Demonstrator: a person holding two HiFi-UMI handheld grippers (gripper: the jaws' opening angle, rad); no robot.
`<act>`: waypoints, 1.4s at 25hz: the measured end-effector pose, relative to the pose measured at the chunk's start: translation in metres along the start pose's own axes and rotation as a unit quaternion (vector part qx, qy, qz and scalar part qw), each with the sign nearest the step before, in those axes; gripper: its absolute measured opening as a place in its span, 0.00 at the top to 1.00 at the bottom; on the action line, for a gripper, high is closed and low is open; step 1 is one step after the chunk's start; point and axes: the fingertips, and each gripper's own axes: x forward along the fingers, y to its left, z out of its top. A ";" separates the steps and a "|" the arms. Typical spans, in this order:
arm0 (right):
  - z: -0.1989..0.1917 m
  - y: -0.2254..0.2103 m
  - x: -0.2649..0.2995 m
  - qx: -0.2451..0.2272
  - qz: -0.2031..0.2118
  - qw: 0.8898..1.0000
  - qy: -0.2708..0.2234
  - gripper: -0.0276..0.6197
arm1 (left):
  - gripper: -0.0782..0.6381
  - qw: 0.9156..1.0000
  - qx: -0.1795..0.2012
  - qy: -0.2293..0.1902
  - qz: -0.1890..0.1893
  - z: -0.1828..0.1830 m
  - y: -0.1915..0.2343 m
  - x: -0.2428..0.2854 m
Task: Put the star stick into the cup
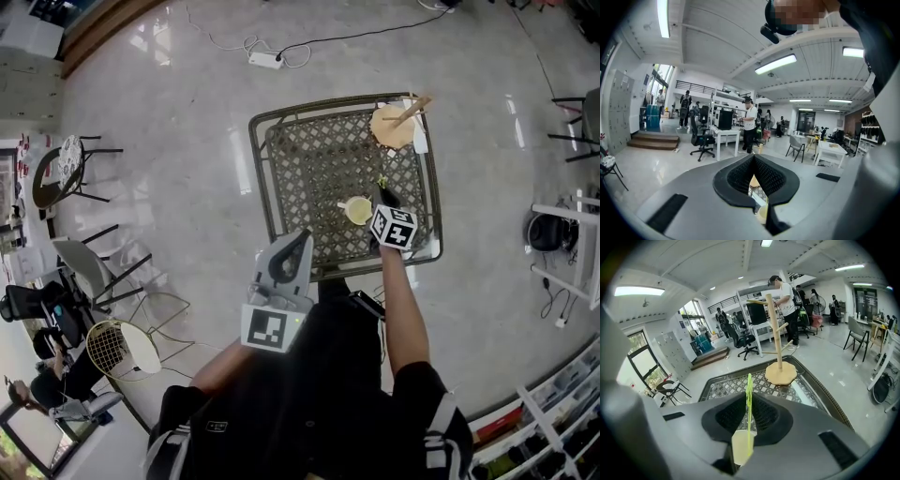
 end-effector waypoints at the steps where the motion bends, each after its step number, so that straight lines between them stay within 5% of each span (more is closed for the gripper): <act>1: 0.000 -0.001 0.000 0.000 -0.001 1.000 0.001 0.92 | 0.87 1.000 0.001 0.000 0.000 0.000 0.000 -0.001; 17: -0.002 0.023 -0.052 0.012 -0.035 0.999 -0.037 0.88 | 0.87 0.999 0.008 -0.034 -0.023 0.015 0.007 -0.050; 35: -0.038 0.168 -0.274 0.070 -0.103 0.972 -0.198 0.92 | 0.87 0.988 0.006 -0.065 -0.137 0.014 0.019 -0.181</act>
